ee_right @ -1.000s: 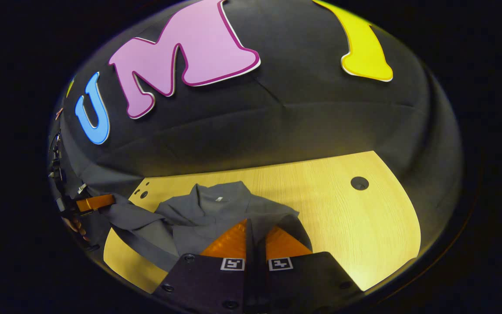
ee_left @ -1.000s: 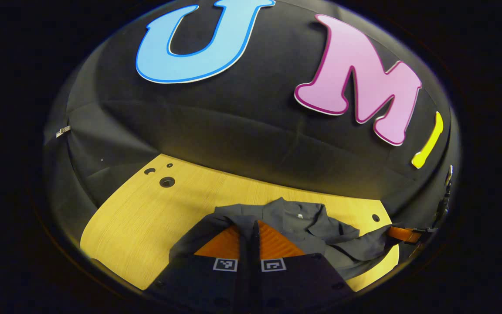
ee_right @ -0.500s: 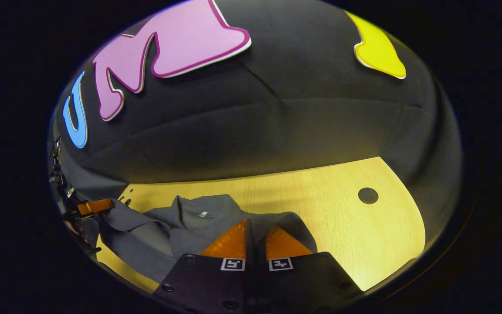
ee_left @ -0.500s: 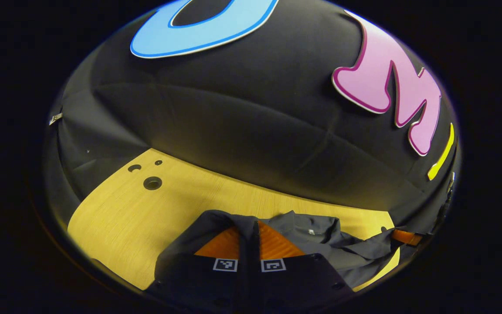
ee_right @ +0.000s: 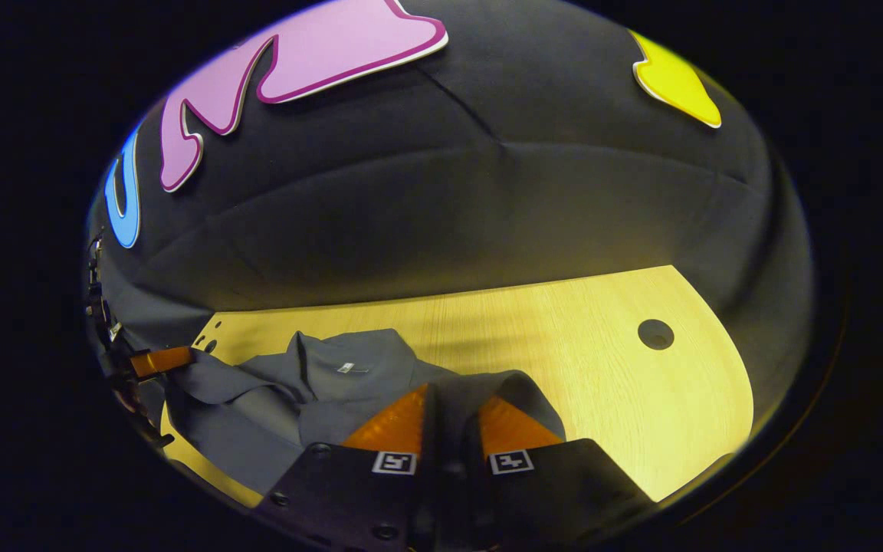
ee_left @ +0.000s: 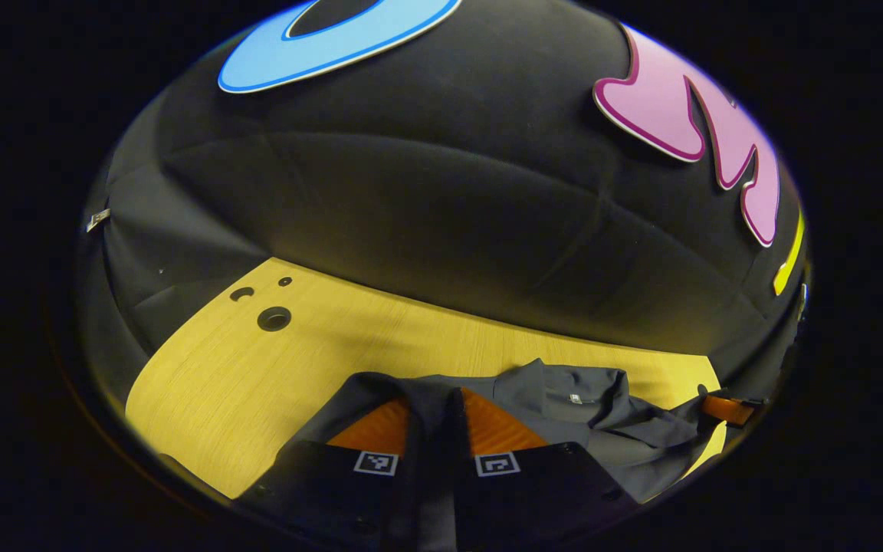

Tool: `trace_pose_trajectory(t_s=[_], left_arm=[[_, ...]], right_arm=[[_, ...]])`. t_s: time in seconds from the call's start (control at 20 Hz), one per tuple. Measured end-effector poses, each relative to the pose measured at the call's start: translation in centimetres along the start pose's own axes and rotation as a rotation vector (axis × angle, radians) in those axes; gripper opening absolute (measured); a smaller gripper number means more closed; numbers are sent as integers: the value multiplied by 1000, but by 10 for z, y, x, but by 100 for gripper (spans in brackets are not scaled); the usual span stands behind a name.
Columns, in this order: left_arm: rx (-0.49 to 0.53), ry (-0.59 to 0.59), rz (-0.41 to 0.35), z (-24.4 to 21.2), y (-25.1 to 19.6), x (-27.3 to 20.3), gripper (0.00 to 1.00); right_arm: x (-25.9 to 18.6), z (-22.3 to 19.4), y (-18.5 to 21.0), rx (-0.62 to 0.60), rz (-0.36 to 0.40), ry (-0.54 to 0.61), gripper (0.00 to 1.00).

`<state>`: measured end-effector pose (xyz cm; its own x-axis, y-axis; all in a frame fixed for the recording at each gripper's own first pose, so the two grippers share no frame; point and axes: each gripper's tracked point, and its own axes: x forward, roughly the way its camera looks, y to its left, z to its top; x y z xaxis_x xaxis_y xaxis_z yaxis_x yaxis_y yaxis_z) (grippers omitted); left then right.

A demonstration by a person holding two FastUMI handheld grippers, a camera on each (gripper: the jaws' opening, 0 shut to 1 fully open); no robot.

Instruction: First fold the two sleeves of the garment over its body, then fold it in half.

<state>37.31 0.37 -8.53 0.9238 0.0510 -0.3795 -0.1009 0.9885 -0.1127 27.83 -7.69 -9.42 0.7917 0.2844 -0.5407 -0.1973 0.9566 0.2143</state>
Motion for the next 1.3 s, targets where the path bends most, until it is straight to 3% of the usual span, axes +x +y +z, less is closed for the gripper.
trace_pose_trajectory(t_s=[0.05,0.1,0.15,0.2,0.25,0.35,0.55,0.95,1.3], left_arm=[[3,-9,10,2,3,-6,27],[16,-26,34,6,10,-13,27],[30,-48,52,11,17,-20,39],[38,-69,64,16,22,-31,51],[42,-85,64,21,25,-39,72],[41,-113,78,28,33,-66,83],[37,-163,77,31,49,-125,94],[110,-284,35,10,75,-259,94],[116,-361,2,-20,94,-352,94]], right_arm=[[-4,2,0,1,-2,-3,15],[-8,4,1,-3,-4,-8,31],[-14,7,1,-8,-4,-15,34],[-19,10,2,-15,-5,-21,45],[-27,13,0,-23,-15,-33,54],[-48,20,-3,-25,-40,-67,91],[-102,23,-3,-20,-73,-119,100],[-239,5,16,-79,-179,-262,99],[-324,-42,60,-112,-167,-314,99]])
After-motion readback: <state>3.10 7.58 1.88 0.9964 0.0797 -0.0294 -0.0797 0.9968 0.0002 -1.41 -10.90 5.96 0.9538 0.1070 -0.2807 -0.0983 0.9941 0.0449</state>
